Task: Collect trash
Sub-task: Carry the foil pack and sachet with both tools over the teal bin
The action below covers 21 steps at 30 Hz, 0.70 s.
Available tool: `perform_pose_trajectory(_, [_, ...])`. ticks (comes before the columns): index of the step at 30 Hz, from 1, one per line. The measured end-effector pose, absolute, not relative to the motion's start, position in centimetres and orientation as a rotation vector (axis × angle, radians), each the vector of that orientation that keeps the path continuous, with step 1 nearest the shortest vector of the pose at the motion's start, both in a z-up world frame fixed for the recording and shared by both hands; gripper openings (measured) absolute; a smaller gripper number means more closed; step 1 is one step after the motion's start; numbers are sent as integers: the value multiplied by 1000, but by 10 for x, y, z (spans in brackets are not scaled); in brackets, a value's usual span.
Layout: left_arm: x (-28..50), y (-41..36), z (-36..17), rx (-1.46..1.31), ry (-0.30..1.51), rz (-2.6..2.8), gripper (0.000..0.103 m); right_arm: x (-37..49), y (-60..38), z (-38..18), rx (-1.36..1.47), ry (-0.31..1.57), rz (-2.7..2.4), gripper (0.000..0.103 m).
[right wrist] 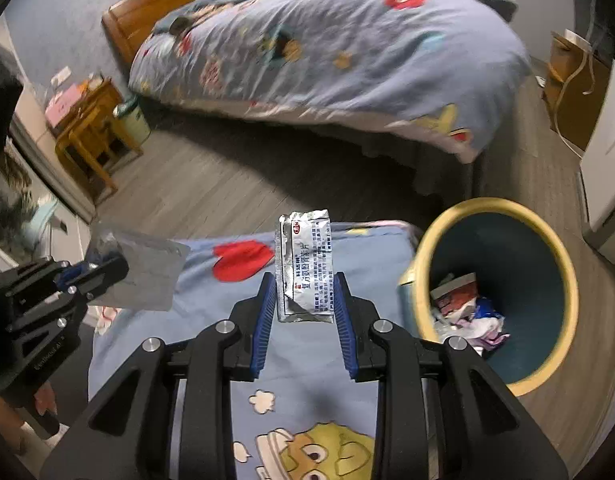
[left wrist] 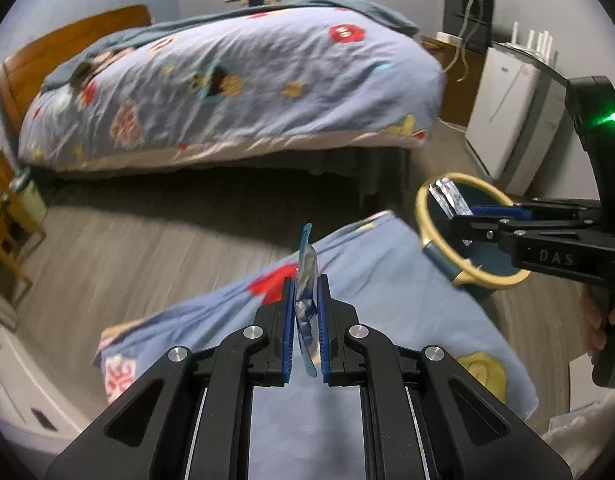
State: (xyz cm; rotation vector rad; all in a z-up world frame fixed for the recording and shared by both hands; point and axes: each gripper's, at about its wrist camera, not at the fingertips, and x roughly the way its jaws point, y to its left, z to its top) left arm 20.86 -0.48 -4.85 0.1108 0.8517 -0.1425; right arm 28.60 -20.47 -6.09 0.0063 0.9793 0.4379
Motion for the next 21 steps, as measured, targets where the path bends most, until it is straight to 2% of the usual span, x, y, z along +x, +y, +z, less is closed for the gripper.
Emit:
perform_pose_trajectory(12, [260,-110,-55,232,837,-272,11,312,-312,-55,103,926,247,29])
perform_pose_trajectory(21, [299,-180,-86,217,869,-411,11,338,-385,-115,225,1059,41,29])
